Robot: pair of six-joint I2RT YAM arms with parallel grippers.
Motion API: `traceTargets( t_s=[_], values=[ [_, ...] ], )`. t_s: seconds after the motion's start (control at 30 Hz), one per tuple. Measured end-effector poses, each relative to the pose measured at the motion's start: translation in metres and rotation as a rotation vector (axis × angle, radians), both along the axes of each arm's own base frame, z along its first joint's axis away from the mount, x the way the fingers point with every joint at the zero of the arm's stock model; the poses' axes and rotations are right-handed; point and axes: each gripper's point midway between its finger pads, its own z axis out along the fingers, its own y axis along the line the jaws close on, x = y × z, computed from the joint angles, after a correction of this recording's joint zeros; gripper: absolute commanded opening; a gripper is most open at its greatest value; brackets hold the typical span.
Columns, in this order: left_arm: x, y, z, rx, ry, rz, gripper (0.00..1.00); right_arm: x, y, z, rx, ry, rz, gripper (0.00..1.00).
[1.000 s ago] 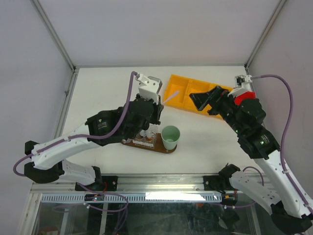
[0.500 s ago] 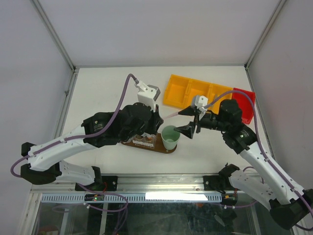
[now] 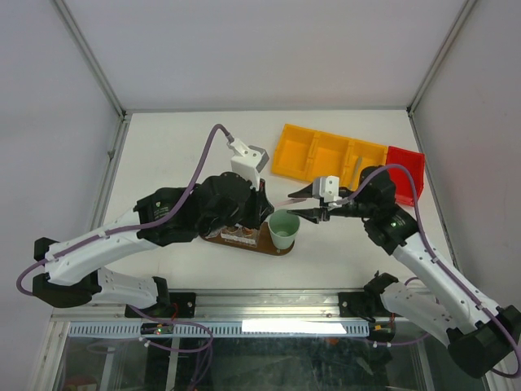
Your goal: Prepare toiletry sets of a toothbrush and toothpaste on the tray
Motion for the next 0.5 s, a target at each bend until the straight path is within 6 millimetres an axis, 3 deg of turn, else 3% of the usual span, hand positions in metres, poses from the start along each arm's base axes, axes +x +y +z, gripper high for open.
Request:
traceTargets(
  t_s=[0.27,0.33,0.43,0.5],
  values=[
    [-0.0011,0.0001,-0.0011,0.001,0.008,-0.003,0.00,0.0095,0.0047,-0.0050,-0.011,-0.026,0.003,0.14],
    [0.0003,0.0003,0.0021,-0.006,0.004,0.004,0.01,0.0096,0.0048,-0.0049,-0.013,-0.039,0.007,0.00],
    [0.0037,0.0007,0.0077,-0.020,0.000,0.017,0.39,0.0065,0.0066,-0.0046,-0.014,-0.062,0.028,0.00],
    [0.0042,-0.0003,0.0082,-0.033,0.013,0.028,0.56,0.0072,0.0065,-0.0035,-0.012,-0.071,0.025,0.00]
  ],
)
